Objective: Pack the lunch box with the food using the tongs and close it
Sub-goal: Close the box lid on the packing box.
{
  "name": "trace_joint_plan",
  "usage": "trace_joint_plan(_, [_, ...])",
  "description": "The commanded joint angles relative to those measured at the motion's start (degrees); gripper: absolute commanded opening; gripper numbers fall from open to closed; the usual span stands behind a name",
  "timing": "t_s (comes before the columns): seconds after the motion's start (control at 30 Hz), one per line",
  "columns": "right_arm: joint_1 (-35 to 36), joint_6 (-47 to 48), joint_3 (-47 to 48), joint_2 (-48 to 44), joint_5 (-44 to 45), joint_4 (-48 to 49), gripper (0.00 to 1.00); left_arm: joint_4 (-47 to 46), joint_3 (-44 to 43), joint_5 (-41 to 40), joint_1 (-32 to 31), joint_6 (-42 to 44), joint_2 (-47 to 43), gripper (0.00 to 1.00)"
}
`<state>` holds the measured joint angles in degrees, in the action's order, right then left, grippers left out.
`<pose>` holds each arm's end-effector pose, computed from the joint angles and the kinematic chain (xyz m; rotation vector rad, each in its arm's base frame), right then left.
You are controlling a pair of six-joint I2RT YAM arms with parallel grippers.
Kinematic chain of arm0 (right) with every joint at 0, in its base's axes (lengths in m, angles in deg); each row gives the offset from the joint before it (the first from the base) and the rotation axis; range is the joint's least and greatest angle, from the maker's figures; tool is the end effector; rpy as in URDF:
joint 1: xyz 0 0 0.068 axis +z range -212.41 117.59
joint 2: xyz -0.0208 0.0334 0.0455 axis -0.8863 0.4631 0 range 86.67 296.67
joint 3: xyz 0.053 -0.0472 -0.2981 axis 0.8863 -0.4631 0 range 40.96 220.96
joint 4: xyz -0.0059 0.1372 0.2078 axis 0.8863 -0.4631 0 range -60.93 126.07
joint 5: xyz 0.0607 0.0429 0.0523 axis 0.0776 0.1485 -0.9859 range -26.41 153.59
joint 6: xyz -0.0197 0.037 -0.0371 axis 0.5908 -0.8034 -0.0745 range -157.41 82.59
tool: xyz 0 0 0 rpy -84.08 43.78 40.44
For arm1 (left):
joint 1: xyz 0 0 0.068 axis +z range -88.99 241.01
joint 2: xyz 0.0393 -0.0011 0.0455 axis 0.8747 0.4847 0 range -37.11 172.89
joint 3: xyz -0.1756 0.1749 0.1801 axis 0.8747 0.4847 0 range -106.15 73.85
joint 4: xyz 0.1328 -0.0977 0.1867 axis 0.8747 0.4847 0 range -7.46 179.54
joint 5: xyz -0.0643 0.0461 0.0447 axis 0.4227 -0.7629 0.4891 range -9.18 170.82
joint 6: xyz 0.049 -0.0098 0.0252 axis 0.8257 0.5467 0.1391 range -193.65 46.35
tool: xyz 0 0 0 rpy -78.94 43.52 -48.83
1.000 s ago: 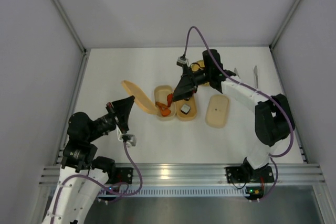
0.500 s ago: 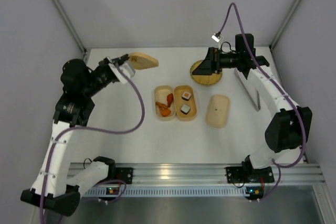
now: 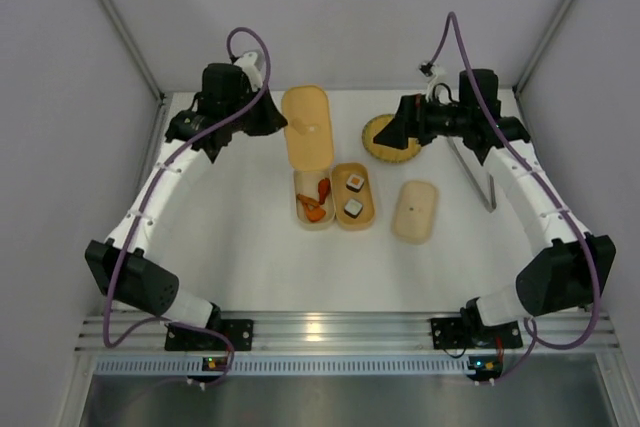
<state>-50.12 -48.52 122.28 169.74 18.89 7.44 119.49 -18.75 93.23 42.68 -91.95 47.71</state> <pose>0.2920 0.0914 0.4115 -0.5032 2.0407 1.0616 0.2935 -0.1061 0.4472 0.1360 2.1211 -0.6102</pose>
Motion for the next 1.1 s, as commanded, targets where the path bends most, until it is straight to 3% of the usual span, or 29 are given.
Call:
trace_joint_plan(0.0, [-0.78, 3.29, -1.51, -3.00, 4.89, -3.89, 0.99, 0.25, 0.74, -2.30, -4.07, -16.22, 0.53, 0.00])
trace_joint_plan(0.17, [-5.26, 4.52, -3.88, -2.30, 5.42, -6.01, 0.99, -0.64, 4.96, 1.37, -4.88, -21.42, 4.99, 0.00])
trace_joint_plan(0.33, [-8.42, 6.45, -4.76, -1.33, 4.28, -7.94, 1.00, -1.35, 2.96, 5.87, -6.19, -22.92, 11.94, 0.00])
trace_joint_plan(0.5, [-10.44, 8.30, -4.24, -0.54, 3.49, -9.08, 0.99, 1.45, -4.59, 13.33, -7.60, -17.84, 21.59, 0.00])
trace_joint_plan(0.63, [-10.98, 9.88, -3.27, 0.34, 3.22, -10.49, 0.99, 8.03, -8.12, 14.67, -7.51, -10.46, 26.27, 0.00])
trace_joint_plan(0.83, [-10.98, 9.80, -4.50, 0.86, 3.40, -9.00, 0.99, 5.77, -3.39, 21.16, -7.51, -11.75, 28.38, 0.00])
trace_joint_plan(1.07, [-10.98, 8.65, -5.12, 1.92, 2.43, -7.33, 0.99, 5.41, -5.49, 18.64, -7.60, -12.54, 31.46, 0.00])
